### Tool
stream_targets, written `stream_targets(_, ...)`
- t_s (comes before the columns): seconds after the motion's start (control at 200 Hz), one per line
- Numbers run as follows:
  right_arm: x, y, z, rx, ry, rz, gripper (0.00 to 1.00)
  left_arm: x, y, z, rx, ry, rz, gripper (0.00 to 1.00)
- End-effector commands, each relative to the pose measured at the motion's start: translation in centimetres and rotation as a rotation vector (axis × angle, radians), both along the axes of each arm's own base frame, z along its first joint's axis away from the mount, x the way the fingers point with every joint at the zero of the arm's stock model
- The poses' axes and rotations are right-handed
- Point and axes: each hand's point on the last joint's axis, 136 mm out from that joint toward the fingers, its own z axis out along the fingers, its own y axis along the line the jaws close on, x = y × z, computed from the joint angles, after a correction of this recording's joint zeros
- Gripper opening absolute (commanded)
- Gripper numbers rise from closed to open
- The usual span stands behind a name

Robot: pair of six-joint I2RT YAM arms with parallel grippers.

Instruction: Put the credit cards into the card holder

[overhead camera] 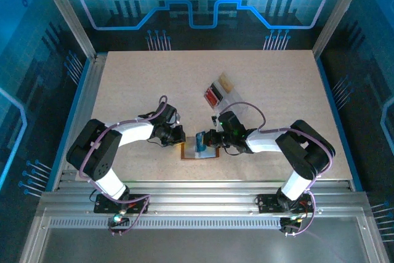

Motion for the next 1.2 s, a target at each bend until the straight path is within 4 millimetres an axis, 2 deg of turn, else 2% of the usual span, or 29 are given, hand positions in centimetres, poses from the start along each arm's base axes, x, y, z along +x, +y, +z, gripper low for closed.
stream_targets(0.0,-3.3,-0.9,-2.9,-0.072,0.114,0.041,0.00,-1.2,1.6,-2.7,0.096,0.065,0.005,0.09)
stream_targets(0.69,-5.3,-1.3,-3.7,-0.117,0.186,0.101,0.00,-1.1,1.6,-3.0,0.098,0.072,0.009,0.10)
stream_targets(0.921,-5.6,-1.5,-5.1,-0.148,0.216,0.106,0.00,-1.2,1.7,-3.2,0.106,0.077,0.011,0.10)
stream_targets(1.196,-6.2,-1.7,-5.8,-0.171,0.244,0.119,0.00,-1.1,1.6,-3.3,0.102,0.079,0.011,0.09)
